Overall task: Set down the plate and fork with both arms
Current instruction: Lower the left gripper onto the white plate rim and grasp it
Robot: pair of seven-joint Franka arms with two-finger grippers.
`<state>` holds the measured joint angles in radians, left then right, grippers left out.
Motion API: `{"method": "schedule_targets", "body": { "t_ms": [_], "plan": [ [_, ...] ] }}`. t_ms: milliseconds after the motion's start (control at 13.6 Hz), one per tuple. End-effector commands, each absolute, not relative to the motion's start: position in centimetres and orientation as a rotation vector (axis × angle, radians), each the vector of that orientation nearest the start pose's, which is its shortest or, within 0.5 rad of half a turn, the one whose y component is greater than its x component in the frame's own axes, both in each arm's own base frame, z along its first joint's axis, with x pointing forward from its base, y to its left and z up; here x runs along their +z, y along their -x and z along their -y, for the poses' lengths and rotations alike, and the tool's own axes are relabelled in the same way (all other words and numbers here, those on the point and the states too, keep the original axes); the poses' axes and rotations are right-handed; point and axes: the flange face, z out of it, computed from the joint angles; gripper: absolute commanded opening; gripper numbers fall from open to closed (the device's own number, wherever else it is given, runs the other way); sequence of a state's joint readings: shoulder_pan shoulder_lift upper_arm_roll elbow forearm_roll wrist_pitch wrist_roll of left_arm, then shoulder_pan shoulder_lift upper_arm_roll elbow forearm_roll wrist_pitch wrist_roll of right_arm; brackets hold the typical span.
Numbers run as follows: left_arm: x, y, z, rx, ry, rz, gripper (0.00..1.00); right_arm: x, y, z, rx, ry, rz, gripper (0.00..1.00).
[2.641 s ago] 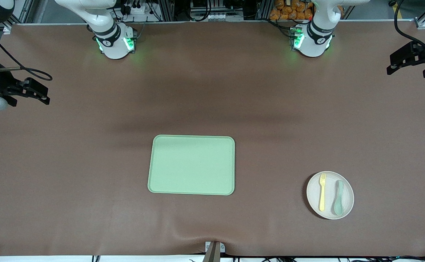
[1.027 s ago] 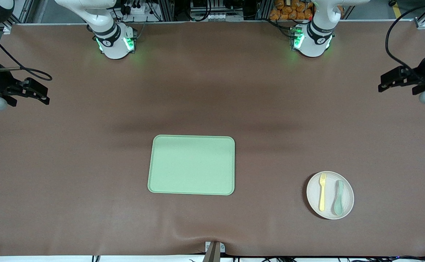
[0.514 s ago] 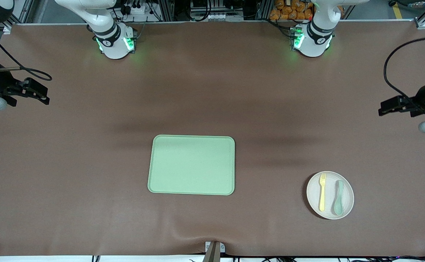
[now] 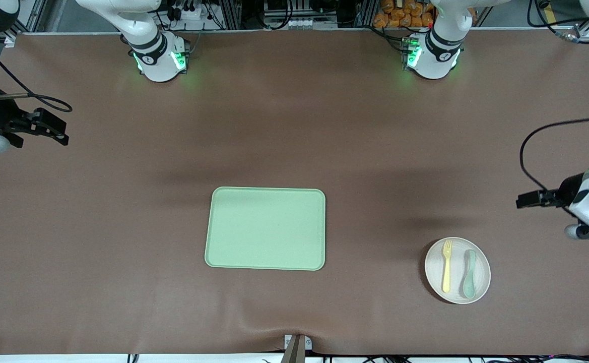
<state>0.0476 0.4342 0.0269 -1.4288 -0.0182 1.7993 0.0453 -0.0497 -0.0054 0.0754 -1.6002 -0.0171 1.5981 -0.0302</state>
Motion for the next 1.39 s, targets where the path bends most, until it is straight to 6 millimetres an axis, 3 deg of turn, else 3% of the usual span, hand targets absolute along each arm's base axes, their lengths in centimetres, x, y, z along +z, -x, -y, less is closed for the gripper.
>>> {"method": "schedule_targets", "body": {
  "t_ms": [0,293,660,880,1320],
  "plan": [
    [39.8,-70.3,-6.4,0.016,3.128,0.093,1.00,61.8,-55.5,-1.0,-0.010,3.150,0.080,1.00],
    [31.9,-73.1,-9.0,-0.175,3.116,0.142,1.00,61.9,-55.5,-0.9,-0.012,3.150,0.078,1.00],
    [24.9,-74.8,-9.1,-0.363,3.101,0.139,1.00,61.7,-55.5,-1.0,-0.007,3.149,0.080,1.00],
    [22.9,-75.3,-7.9,-0.442,3.129,0.177,1.00,61.7,-55.5,-1.0,-0.010,3.149,0.080,1.00],
    [20.4,-74.9,-6.9,-0.391,3.158,0.163,1.00,61.7,-55.5,-1.0,-0.007,3.149,0.080,1.00]
  ]
}}
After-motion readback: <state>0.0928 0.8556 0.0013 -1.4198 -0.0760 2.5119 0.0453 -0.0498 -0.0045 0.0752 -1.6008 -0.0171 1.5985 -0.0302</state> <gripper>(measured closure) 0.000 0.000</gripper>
